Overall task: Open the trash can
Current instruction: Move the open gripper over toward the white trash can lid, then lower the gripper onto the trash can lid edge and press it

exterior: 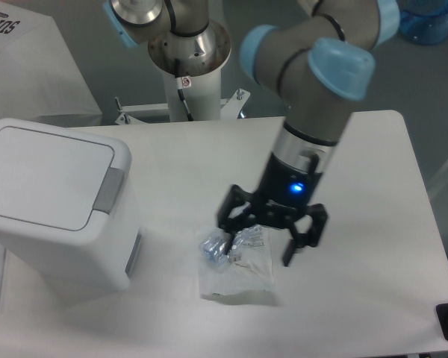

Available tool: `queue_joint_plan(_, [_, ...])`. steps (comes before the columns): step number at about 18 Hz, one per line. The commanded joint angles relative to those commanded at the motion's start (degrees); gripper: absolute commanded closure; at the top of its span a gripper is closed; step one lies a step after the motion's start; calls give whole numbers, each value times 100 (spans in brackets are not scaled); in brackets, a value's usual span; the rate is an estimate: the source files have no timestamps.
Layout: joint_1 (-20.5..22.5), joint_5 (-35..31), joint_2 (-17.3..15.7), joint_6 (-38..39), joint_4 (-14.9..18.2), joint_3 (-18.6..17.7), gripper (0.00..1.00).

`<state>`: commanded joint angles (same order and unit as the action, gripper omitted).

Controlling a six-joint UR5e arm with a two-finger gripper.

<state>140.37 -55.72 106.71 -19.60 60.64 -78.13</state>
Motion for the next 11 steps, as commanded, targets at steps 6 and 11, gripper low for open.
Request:
queue_joint_plan(6, [-369,18,-159,175,9,-97,0])
queue_joint_plan(11, [-546,-44,-316,308,0,-325,0])
